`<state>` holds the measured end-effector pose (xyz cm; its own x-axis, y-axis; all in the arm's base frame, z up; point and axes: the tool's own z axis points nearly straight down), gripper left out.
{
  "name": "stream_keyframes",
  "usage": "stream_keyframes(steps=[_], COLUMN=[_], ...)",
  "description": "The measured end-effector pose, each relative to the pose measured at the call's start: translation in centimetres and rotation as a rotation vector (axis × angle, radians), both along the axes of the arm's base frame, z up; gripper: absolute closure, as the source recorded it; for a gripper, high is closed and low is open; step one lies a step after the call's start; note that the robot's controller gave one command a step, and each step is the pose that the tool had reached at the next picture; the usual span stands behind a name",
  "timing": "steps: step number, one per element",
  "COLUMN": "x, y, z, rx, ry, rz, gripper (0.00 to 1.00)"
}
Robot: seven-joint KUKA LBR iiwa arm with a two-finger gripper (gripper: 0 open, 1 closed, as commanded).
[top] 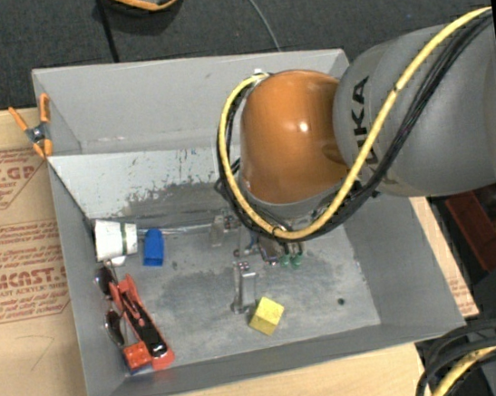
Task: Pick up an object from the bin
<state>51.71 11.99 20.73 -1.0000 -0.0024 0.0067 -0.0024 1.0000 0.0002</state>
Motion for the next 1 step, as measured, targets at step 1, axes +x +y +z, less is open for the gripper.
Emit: stream_keyframes(steps=[1], x=[0.14], y=[-0.08], z=[0.47], rx=[0.001], ry=[-0.008], rz=[-0.002], gripper=[0.0])
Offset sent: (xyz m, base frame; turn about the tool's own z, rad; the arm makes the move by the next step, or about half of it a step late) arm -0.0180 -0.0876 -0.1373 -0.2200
